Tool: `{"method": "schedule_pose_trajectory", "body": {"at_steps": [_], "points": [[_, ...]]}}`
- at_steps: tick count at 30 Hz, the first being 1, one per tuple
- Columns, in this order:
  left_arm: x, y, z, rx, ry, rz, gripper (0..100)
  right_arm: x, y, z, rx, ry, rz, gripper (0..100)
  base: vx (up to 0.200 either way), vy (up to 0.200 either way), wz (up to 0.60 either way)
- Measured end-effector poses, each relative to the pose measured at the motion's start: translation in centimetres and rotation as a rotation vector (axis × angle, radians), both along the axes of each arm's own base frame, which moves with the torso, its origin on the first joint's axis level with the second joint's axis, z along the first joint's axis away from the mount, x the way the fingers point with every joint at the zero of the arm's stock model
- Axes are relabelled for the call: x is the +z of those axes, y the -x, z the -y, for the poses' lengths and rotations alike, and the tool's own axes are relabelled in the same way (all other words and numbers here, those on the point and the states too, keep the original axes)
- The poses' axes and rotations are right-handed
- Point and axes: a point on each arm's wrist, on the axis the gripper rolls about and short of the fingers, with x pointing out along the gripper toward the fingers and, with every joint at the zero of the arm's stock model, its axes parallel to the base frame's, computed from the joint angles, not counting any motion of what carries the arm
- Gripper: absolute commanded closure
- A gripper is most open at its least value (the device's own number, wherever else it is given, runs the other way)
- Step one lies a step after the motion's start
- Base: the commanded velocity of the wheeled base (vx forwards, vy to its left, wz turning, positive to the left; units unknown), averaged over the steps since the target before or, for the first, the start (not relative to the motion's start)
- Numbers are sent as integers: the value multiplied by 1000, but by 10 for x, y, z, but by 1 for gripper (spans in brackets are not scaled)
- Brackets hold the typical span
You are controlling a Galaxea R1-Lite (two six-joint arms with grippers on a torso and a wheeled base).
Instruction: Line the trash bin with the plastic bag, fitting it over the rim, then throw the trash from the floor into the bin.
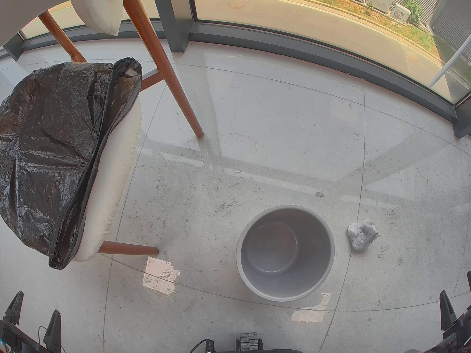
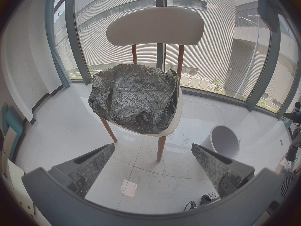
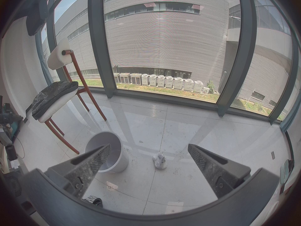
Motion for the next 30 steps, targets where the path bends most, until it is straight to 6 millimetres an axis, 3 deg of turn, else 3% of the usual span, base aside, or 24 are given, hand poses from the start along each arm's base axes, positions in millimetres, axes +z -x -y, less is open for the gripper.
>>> {"method": "schedule_pose_trajectory", "body": {"at_steps": [8, 16, 23, 30], "points": [[6, 0, 0, 7, -14, 60, 0, 0, 0, 0, 0, -4, 0, 0, 0, 0, 0], [36, 5, 0, -18, -26, 295, 0, 0, 0, 0, -3, -9, 1, 0, 0, 0, 0], [72, -2, 0, -51, -28, 194, 0, 0, 0, 0, -5, -11, 1, 0, 0, 0, 0], [114, -37, 2, -87, -21, 36, 0, 0, 0, 0, -6, -13, 2, 0, 0, 0, 0]]}}
